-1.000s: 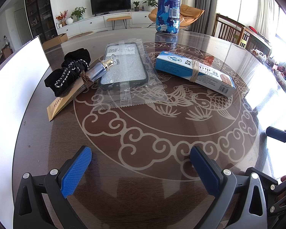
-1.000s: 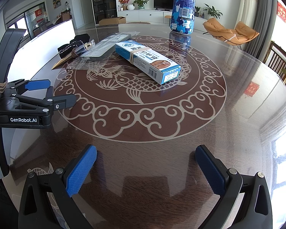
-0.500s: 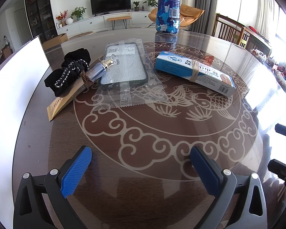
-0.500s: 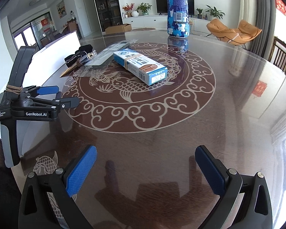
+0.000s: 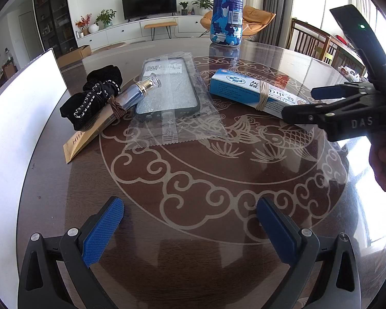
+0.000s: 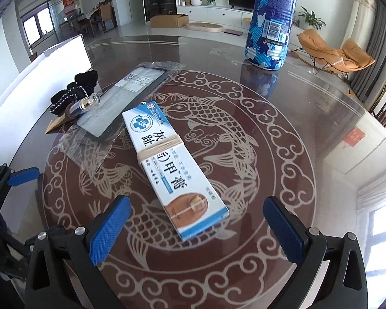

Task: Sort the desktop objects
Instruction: 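Lower the right tool onto the white-blue ointment box and close it, then set the ointment box upright on the table and open the right tool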

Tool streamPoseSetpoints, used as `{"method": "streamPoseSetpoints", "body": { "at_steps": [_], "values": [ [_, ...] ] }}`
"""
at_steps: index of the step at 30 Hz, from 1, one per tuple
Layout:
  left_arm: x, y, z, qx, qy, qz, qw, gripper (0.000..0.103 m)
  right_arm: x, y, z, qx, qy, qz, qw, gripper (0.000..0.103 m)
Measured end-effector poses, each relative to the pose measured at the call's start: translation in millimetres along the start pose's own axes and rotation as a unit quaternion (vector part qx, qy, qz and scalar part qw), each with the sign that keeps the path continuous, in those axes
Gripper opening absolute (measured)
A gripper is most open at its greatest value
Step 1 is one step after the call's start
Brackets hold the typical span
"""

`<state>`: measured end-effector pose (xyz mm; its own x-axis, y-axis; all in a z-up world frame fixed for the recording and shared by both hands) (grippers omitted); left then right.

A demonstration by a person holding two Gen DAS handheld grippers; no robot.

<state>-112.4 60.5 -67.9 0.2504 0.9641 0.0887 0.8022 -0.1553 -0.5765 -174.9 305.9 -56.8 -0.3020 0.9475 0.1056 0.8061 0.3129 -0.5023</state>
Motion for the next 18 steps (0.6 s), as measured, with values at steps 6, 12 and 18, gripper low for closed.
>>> {"method": "streamPoseSetpoints", "body": {
  "at_steps": [6, 12, 18],
  "values": [
    [-0.1, 0.1, -0.1, 0.0, 0.0, 0.0, 1.0, 0.103, -15.2, -19.9, 23.8, -0.016, 0.003, -0.027, 0.999, 0.103],
    [-0.2, 0.1, -0.3, 0.0, 0.0, 0.0, 1.0, 0.103, -9.6, -16.5, 15.2, 0.011, -0.029, 0.023, 0.999, 0.053],
    [-0.1, 0.2, -0.1, 0.0, 0.0, 0.0, 1.0, 0.103, -8.7, 40.3, -17.3, 0.027, 0.006, 0.029, 0.999, 0.049]
  ]
}}
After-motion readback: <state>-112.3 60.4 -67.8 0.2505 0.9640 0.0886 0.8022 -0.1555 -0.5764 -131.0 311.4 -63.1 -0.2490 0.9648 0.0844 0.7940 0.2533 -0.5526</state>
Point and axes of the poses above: each gripper's, at about its wrist camera, not at the fingertips, and z roughly the way its jaws point, x to its right, y to its underside, the point moved 6 cm from there along z, roughly the way its jaws point, and after that the axes turned 9 degrees about -z, right-handed, at the moved point
